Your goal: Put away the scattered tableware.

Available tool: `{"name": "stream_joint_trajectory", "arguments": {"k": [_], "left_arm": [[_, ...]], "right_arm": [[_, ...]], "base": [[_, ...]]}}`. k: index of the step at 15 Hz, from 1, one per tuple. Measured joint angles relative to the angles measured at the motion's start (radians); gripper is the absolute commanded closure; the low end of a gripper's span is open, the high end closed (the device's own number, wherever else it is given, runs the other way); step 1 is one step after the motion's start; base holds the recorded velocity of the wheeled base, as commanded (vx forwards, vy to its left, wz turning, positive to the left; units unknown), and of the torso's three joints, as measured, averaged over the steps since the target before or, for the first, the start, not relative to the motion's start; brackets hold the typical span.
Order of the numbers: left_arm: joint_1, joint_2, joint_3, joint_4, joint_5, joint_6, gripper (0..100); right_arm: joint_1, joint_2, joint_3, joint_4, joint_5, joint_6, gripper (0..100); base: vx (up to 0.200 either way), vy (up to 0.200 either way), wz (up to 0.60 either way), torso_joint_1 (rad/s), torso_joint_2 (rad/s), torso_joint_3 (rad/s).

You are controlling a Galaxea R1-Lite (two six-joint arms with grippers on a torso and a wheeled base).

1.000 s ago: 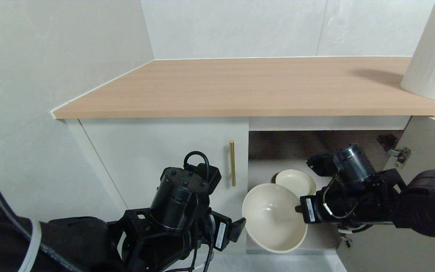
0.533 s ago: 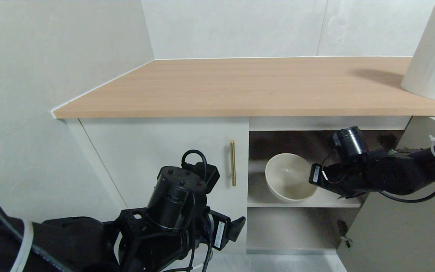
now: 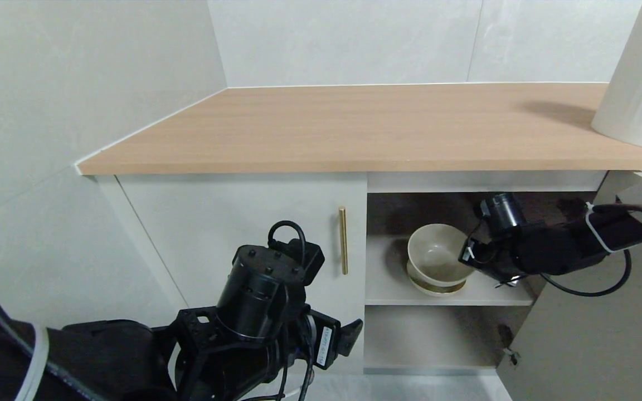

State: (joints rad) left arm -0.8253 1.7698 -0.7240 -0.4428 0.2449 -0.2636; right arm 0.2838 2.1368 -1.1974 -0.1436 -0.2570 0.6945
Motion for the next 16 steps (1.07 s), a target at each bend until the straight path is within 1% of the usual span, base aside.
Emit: {"name": "stream_joint_trajectory", "arguments": {"k": [3,7,14,15,16], "left_arm": [[0.001,0.000,0.000,0.000,0.000,0.000,0],[0.002,0.000,0.000,0.000,0.000,0.000,0],[0.002,0.000,0.000,-0.001,0.006,-0.001,0],[0.002,0.000,-0.001,-0.001,0.007,-0.001,0],[0.002,0.000,-0.001,-0.001,0.008,-0.001,0]], "right_arm": [[-0.001,0.035,-0.016,-0.005,-0.012,0.008,100],[-0.008,0.068,-0.020,-0.070,-0.047,0.011,100],[-0.005,0.102,-0.021,-0.107,-0.049,0.011,100],[-0.004,0.104,-0.021,-0.110,-0.049,0.011,0],[-0.004,0.106,-0.021,-0.111,-0.050,0.011,0]], "base": [[0.000,0.000,0.00,0.000,0.00,0.000],[0.000,0.000,0.00,0.000,0.00,0.000],[0.000,0.000,0.00,0.000,0.00,0.000],[0.000,0.000,0.00,0.000,0.00,0.000],[0.000,0.000,0.00,0.000,0.00,0.000]]}}
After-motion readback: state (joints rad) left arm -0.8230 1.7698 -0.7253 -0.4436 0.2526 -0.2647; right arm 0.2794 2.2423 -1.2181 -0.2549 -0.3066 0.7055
